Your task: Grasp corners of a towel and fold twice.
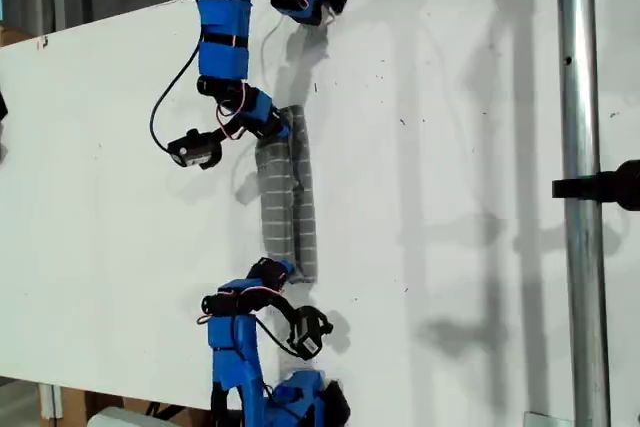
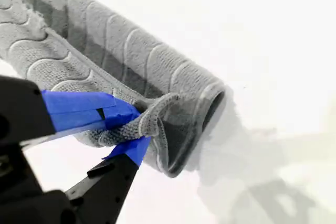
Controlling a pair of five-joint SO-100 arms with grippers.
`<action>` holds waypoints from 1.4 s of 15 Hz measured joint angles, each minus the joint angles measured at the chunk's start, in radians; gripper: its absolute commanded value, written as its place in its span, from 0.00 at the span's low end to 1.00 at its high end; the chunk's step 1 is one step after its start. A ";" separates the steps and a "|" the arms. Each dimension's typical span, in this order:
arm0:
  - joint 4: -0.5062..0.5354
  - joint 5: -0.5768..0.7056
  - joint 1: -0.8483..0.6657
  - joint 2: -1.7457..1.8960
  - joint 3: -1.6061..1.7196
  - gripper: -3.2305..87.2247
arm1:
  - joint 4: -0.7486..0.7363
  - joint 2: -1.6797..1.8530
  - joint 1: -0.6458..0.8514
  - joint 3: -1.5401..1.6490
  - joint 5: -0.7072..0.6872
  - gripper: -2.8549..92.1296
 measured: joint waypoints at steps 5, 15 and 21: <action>0.015 -0.112 0.087 -0.175 -0.121 0.28 | -0.058 -0.052 0.040 0.072 0.054 0.26; 0.189 -0.144 0.017 0.408 0.104 0.55 | 0.195 0.704 0.259 0.347 0.222 0.32; -0.239 -0.184 0.130 1.514 0.980 0.00 | -0.101 0.974 0.241 0.749 0.442 0.36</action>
